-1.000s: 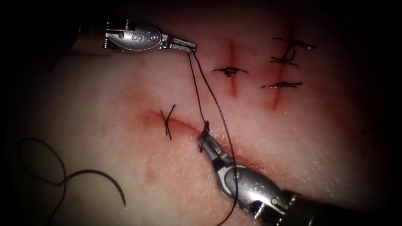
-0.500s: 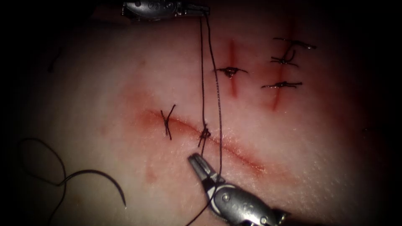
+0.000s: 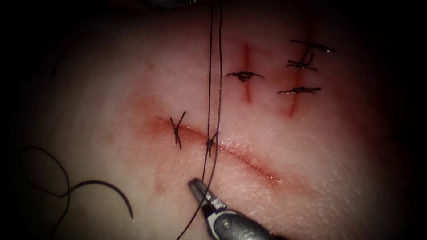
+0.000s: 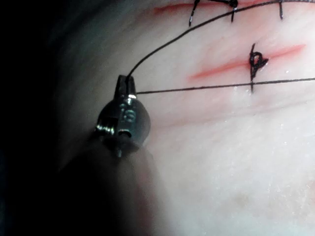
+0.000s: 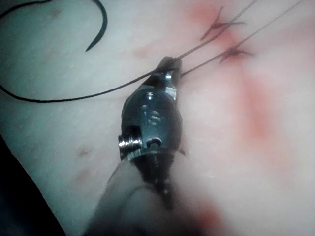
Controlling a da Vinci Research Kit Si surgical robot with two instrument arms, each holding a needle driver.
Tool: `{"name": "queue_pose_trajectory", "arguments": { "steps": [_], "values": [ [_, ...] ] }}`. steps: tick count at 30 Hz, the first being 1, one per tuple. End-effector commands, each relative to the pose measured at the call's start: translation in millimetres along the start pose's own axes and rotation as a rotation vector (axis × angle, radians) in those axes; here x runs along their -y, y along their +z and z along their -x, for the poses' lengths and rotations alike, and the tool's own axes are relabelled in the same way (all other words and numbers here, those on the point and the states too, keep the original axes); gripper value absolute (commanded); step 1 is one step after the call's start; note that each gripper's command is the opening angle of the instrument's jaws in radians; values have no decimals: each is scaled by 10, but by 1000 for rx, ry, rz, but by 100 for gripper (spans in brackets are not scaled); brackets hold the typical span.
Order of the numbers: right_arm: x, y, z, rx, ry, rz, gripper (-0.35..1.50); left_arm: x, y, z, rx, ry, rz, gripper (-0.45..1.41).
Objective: Wound Closure
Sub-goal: Pull the right tool down and the left tool up to secure the knot, then cut the suture with the right end-effector.
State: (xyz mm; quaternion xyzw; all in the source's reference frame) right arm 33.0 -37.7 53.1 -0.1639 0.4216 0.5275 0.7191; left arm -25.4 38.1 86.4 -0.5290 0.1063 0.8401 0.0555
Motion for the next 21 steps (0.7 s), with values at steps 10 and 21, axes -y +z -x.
{"name": "queue_pose_trajectory", "arguments": {
  "steps": [10, 21],
  "values": [
    [10, 5, 10, 18, -32, -41, -35, -6, 4, 4, -96, -5, 3, -45],
    [-9, -32, -16, -25, -29, -223, 128, -72, -77, -55, -389, -137, 195, -45]
  ]
}}
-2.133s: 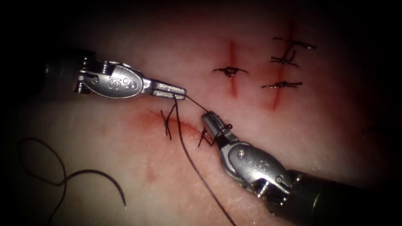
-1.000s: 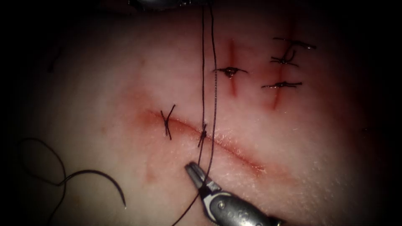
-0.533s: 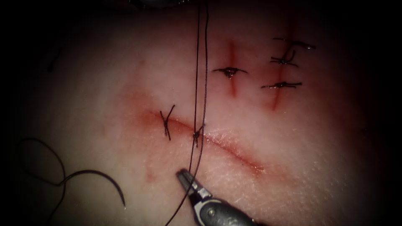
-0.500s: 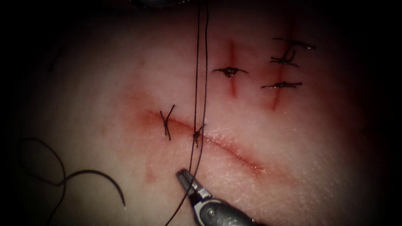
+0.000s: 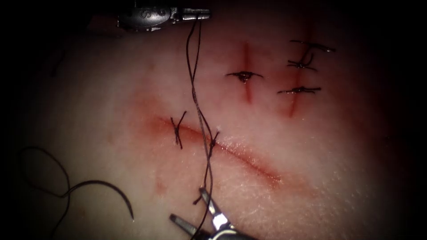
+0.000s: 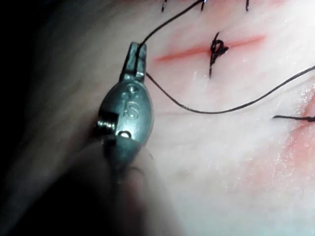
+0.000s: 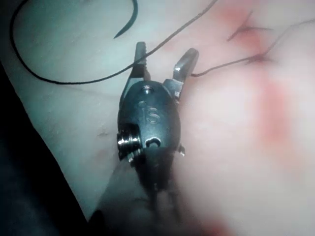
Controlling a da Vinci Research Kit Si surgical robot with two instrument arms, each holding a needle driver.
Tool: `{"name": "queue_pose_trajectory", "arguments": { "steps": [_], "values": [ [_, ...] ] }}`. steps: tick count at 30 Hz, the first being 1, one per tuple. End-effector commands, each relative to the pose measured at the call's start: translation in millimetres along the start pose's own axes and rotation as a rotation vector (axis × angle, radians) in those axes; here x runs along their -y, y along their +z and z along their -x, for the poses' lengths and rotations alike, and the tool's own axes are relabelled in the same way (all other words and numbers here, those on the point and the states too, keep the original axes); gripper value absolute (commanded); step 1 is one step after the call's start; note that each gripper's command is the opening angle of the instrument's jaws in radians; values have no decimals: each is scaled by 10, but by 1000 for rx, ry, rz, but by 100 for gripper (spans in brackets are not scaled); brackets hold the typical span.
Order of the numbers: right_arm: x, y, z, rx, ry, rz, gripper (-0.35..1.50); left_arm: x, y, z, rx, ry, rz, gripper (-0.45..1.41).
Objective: Wound Closure
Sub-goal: Cut the suture with the right end-effector.
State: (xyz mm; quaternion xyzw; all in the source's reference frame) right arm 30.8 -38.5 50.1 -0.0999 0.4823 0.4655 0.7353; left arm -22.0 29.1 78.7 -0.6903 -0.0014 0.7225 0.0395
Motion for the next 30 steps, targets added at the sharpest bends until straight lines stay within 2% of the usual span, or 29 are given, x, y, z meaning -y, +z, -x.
{"name": "queue_pose_trajectory", "arguments": {
  "steps": [1, 8, 9, 14, 18, 20, 21, 24, 30],
  "values": [
    [-7, -12, -3, 3, 6, -32, 123, -15, -3, -12, 0, -10, 11, -45],
    [-54, -53, -10, 27, 19, -72, 121, -59, -32, -82, -8, -32, 41, -45],
    [-69, -59, -12, 31, 23, -85, 118, -68, -37, -102, -7, -45, 44, -45],
    [-103, -58, -22, 43, 37, -101, 113, -83, -43, -145, -6, -26, 51, -45],
    [-119, -50, -31, 53, 31, -105, 111, -87, -43, -166, -7, -5, 49, -45],
    [-132, -35, -41, 66, 21, -104, 111, -87, -42, -183, -8, 4, 46, -45],
    [-136, -20, -47, 101, 15, -103, 120, -87, -40, -194, -10, 15, 40, -45],
    [-136, 4, -51, 152, -3, -93, 136, -87, -39, -208, -11, 21, 28, -45],
    [-130, 51, -51, 196, -2, -105, 143, -94, -36, -230, -29, 29, 28, -45]
  ]
}}
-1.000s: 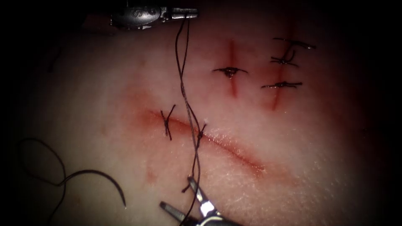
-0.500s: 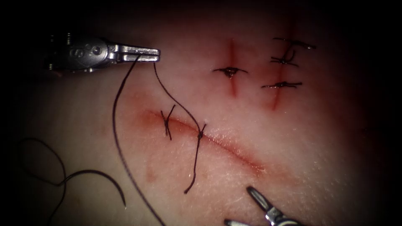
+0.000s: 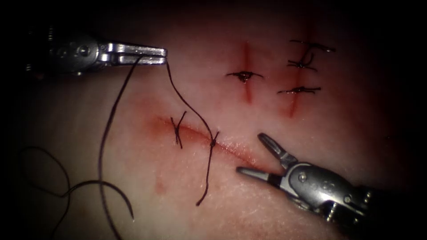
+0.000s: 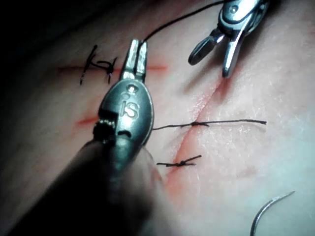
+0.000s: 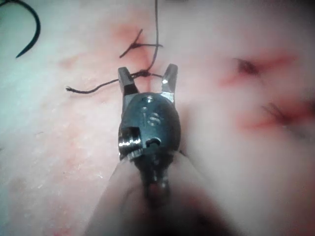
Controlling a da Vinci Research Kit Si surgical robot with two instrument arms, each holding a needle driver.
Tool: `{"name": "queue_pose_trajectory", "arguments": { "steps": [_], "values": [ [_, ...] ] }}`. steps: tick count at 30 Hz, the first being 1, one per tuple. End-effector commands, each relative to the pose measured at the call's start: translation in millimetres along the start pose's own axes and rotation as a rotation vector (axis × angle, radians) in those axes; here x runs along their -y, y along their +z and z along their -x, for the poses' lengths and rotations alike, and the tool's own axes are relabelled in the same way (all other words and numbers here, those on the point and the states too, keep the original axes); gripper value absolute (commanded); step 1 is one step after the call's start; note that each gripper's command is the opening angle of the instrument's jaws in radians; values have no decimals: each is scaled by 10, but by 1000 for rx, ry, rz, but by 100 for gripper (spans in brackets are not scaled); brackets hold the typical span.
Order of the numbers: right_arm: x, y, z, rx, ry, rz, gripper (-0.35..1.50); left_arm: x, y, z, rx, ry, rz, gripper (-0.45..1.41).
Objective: Wound Closure
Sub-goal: Cut the suture with the right end-effector.
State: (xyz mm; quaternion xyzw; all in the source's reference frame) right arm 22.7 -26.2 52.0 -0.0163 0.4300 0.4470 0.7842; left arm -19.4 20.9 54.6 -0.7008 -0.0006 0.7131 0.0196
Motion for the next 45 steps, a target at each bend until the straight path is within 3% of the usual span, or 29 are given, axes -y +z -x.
{"name": "queue_pose_trajectory", "arguments": {
  "steps": [1, 2, 11, 30, 40, 42, 45],
  "values": [
    [5, 19, -6, -3, 0, -3, 143, 0, 5, 5, -1, 0, 1, -45],
    [8, 39, -9, 5, -1, -13, 143, -2, 6, -2, -4, 12, 2, -45],
    [11, 91, -1, 43, -10, -1, 140, -4, 6, -19, -27, 13, 13, -45],
    [24, 129, -5, 33, -79, 16, 143, -7, 10, -33, -57, 19, 25, -45],
    [25, 145, -1, 28, -101, -20, 135, -14, 10, -45, -62, 28, 28, -45],
    [25, 145, -2, 28, -101, -20, 128, -14, 10, -45, -64, 28, 29, -45],
    [29, 141, -6, 32, -110, -8, 78, -15, 13, -43, -65, 30, 28, -45]
  ]
}}
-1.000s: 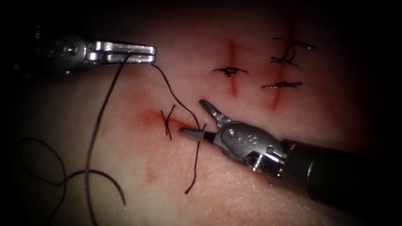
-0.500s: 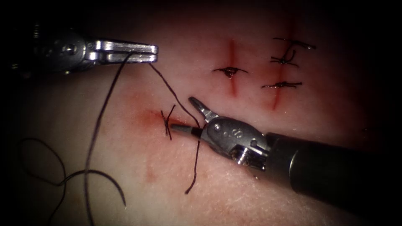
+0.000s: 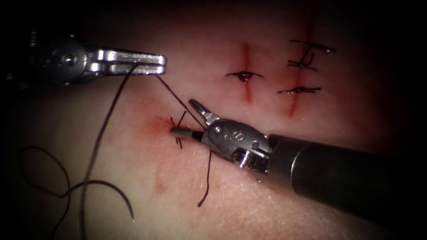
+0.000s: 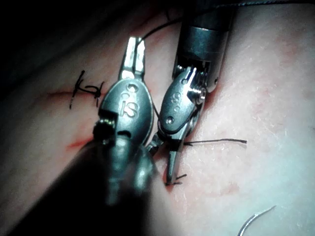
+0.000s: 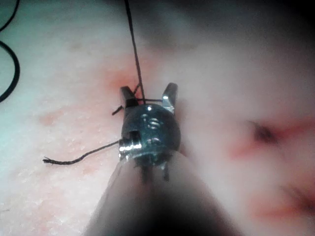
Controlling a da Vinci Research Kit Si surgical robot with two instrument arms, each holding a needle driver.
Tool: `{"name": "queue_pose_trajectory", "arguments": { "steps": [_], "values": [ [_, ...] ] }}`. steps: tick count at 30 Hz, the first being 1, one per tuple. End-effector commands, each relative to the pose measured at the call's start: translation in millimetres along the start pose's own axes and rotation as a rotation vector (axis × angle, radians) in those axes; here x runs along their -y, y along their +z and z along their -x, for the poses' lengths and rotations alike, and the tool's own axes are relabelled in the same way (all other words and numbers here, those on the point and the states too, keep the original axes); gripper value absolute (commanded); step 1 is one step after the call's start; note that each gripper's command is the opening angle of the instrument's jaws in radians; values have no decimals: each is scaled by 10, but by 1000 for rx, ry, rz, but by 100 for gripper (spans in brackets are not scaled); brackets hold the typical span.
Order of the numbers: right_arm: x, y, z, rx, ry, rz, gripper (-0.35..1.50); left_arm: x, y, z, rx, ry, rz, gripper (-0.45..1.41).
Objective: Wound Closure
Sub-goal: Cut the suture with the right end-effector, then set the suture down with the left end-effector.
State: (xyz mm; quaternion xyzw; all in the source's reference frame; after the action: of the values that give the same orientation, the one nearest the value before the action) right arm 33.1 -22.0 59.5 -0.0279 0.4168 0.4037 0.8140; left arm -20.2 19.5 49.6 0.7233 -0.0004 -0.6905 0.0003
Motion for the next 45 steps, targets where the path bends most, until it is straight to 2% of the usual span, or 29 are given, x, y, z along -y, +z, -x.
{"name": "queue_pose_trajectory", "arguments": {
  "steps": [1, 2, 3, 6, 11, 12, 13, 14, 15, 21, 24, 28, 29, 31, 36, 37, 42, 45],
  "values": [
    [7, 6, -8, 3, -10, 14, 31, 0, 7, 7, -1, 1, 0, -45],
    [9, 5, -9, 7, -8, 26, -20, -1, 7, 8, -1, 2, 0, -45],
    [10, 4, -11, 11, -12, 38, -35, -1, 8, 8, -1, 3, 0, -45],
    [11, 3, -16, 25, -5, 77, -35, -4, 8, 8, -3, 6, 0, -45],
    [8, 1, -17, 7, -3, 72, -35, -9, 6, 6, -5, 10, 4, -45],
    [4, -4, -17, -1, -2, 69, 59, -11, 2, 6, -7, 11, 8, -45],
    [2, -8, -18, -6, -7, 67, 110, -11, 0, 6, -11, 12, 11, -45],
    [0, -12, -18, -11, -12, 65, 136, -12, -3, 6, -9, 12, 12, -45],
    [-2, -16, -19, -16, -11, 61, 143, -13, -7, 6, -4, 12, 13, -45],
    [-23, -76, -17, -27, -42, -1, 146, -16, -44, 12, 38, 13, -29, -45],
    [-37, -109, -17, -53, -80, -6, 146, -16, -65, 20, 97, 34, -66, -45],
    [-55, -147, -14, -62, -95, -1, 146, -12, -101, 45, 178, 49, -127, -45],
    [-65, -162, -9, -56, -113, -3, 146, -8, -117, 61, 207, 53, -148, -45],
    [-74, -174, -5, -52, -131, -1, 146, -1, -136, 82, 241, 57, -183, -45],
    [-84, -185, 4, -55, -190, -1, 141, 20, -178, 135, 327, 70, -269, -45],
    [-86, -186, 6, -55, -214, 2, 133, 27, -197, 157, 349, 77, -291, -45],
    [-86, -181, 3, -40, -235, 24, 133, 29, -237, 207, 363, 86, -315, -45],
    [-81, -174, 0, -38, -238, 33, 141, 27, -258, 240, 359, 66, -327, -45]
  ]
}}
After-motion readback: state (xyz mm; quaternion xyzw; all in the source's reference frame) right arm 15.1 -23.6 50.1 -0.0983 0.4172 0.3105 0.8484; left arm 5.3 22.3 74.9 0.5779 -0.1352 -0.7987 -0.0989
